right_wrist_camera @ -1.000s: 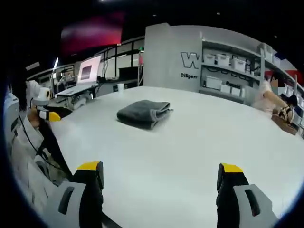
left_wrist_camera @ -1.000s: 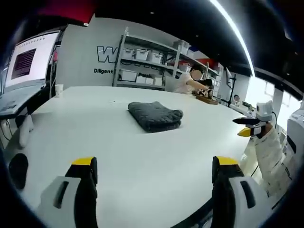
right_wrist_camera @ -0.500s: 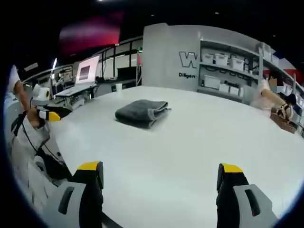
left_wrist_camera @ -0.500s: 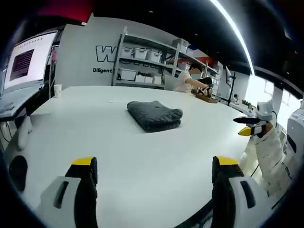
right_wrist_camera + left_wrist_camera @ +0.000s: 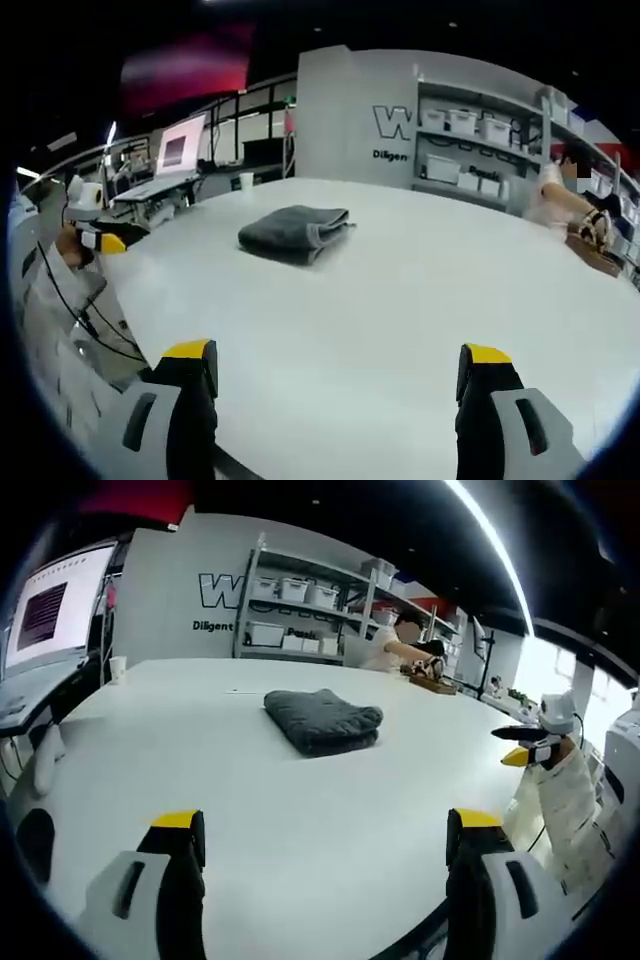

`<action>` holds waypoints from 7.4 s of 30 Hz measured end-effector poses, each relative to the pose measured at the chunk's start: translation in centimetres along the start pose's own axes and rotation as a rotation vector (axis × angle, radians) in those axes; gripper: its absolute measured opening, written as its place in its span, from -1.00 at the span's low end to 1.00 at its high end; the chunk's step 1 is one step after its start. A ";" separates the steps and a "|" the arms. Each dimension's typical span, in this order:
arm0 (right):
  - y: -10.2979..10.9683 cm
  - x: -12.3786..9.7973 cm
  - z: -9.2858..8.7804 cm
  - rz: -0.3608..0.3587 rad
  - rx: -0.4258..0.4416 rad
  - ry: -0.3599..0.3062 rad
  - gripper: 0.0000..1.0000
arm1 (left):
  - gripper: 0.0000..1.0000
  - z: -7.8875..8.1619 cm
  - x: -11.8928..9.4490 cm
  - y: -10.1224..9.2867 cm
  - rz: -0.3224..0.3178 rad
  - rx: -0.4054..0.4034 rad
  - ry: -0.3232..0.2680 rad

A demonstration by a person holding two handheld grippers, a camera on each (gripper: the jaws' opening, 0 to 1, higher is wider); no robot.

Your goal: Open the folded towel by lifting each exposed corner and separating the folded layers until the towel lies flat within the target outline without major curled edges

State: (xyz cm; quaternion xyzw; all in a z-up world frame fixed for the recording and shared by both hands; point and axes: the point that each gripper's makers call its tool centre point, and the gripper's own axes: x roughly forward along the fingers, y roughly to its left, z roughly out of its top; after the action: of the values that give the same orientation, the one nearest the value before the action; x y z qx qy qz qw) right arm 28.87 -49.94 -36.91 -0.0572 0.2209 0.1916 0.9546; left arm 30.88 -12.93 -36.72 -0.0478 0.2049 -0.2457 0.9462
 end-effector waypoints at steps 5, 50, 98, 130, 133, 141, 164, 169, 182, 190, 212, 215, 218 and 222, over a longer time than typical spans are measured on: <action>-0.2 0.0 -0.2 -0.006 0.002 0.005 0.99 | 0.98 -0.1 0.0 0.1 0.002 0.003 0.004; -0.4 -1.2 -1.0 -0.008 0.025 -0.013 0.99 | 0.97 5.2 6.8 -5.6 -0.164 0.083 -0.036; -4.7 -2.9 -4.1 -0.089 0.129 -0.015 0.99 | 0.34 7.2 23.2 -12.6 -0.198 0.356 -0.014; -4.8 -3.7 -4.2 -0.077 0.153 -0.057 0.99 | -0.82 5.7 27.3 -12.1 -0.112 0.467 0.005; -4.8 -3.6 -4.3 -0.076 0.151 -0.050 0.99 | -0.84 5.9 27.4 -12.0 -0.122 0.450 0.001; -4.6 -3.1 -4.1 -0.061 0.144 -0.042 0.99 | -0.85 6.9 27.4 -11.9 -0.148 0.397 -0.034; -4.0 -2.0 -1.4 -0.032 0.076 -0.020 0.98 | -0.85 12.6 25.9 -8.5 -0.123 0.111 -0.204; -3.1 -1.4 -1.4 -0.009 0.055 -0.004 0.98 | -0.85 14.3 25.0 -7.2 -0.092 0.072 -0.262; -2.0 0.1 -0.5 0.032 0.025 0.007 0.98 | -0.86 16.8 21.6 -2.1 0.020 -0.001 -0.369; -0.8 1.3 0.0 0.069 -0.001 0.018 0.98 | -0.86 17.4 19.1 1.5 0.101 -0.022 -0.412; 0.7 2.4 0.2 0.107 -0.037 0.040 0.98 | -0.87 16.1 15.3 7.7 0.267 -0.024 -0.430; 1.0 2.6 0.2 0.116 -0.041 0.043 0.98 | -0.87 15.6 14.8 8.6 0.282 -0.041 -0.431; 1.2 2.9 0.3 0.124 -0.046 0.048 0.98 | -0.87 15.1 14.4 9.4 0.304 -0.046 -0.426; 1.6 3.3 0.3 0.135 -0.053 0.052 0.98 | -0.87 14.7 14.0 10.1 0.321 -0.050 -0.421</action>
State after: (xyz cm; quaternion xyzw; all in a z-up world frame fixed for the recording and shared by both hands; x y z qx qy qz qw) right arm 31.07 -47.25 -38.13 -0.0726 0.2440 0.2598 0.9315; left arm 52.53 -11.08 -30.38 -0.0881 0.0144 -0.0722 0.9934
